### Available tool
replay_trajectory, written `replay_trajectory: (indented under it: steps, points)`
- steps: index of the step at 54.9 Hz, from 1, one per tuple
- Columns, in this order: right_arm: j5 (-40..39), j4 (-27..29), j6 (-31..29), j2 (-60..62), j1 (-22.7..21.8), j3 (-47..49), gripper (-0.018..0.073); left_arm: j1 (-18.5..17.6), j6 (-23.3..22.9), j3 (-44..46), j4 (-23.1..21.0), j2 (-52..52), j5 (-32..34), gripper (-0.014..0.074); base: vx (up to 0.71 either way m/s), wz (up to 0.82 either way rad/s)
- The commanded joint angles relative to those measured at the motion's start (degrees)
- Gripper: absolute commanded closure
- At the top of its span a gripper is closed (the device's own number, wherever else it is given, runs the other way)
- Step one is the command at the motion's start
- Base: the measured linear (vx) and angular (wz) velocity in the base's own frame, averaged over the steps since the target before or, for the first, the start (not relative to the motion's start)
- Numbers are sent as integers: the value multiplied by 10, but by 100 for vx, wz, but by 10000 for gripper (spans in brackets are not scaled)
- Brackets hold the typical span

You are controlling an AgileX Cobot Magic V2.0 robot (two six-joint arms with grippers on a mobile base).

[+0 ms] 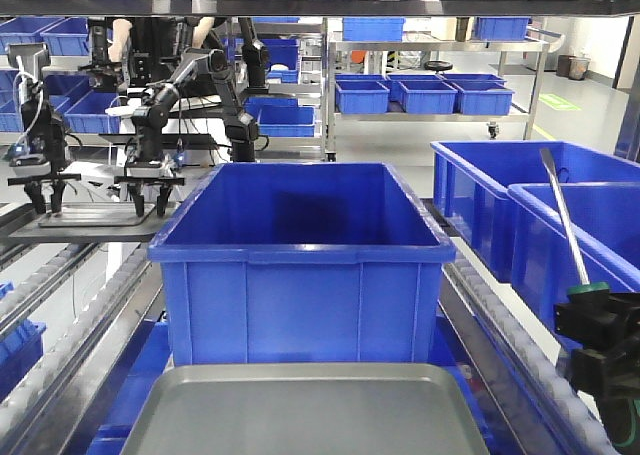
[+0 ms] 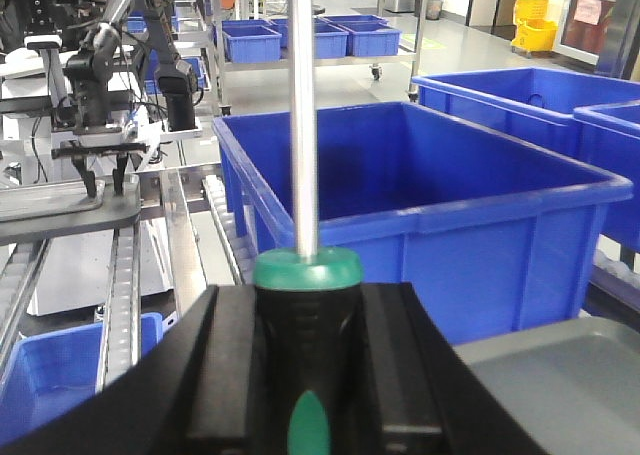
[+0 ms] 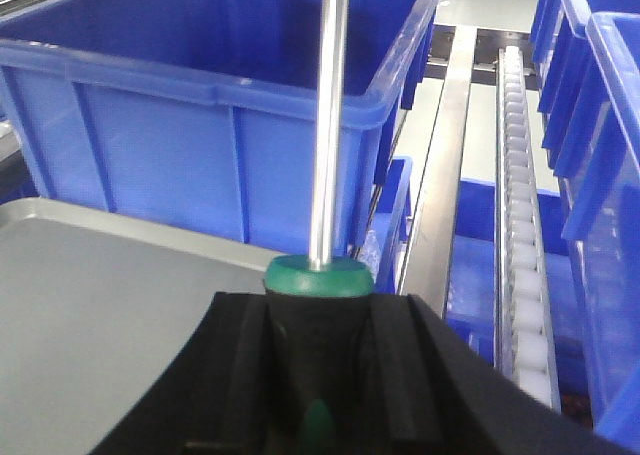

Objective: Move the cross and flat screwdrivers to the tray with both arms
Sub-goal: 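Lower both held screwdrivers toward the grey metal tray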

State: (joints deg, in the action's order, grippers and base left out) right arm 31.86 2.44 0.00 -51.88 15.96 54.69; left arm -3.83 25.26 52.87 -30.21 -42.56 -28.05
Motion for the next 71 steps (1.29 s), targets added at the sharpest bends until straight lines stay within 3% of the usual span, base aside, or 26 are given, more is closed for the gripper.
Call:
replay_trajectory:
  steps: [1,56,66,71]
  points:
    - [-47,-4,-4,7,-1,18,567,-2,-5,15,-16,0,46,596,10,0]
    - [-50,-3,-4,7,-1,18,567,-2,-11,15,-16,0,40,596,2,0]
    - [-52,64,-22,-17,-1,18,567,-3,-9,15,-19,-28,-13,596,0,0]
    - [-43,147,-75,-45,-1,18,567,-14,-9,15,-65,-63,-45,596,0,0]
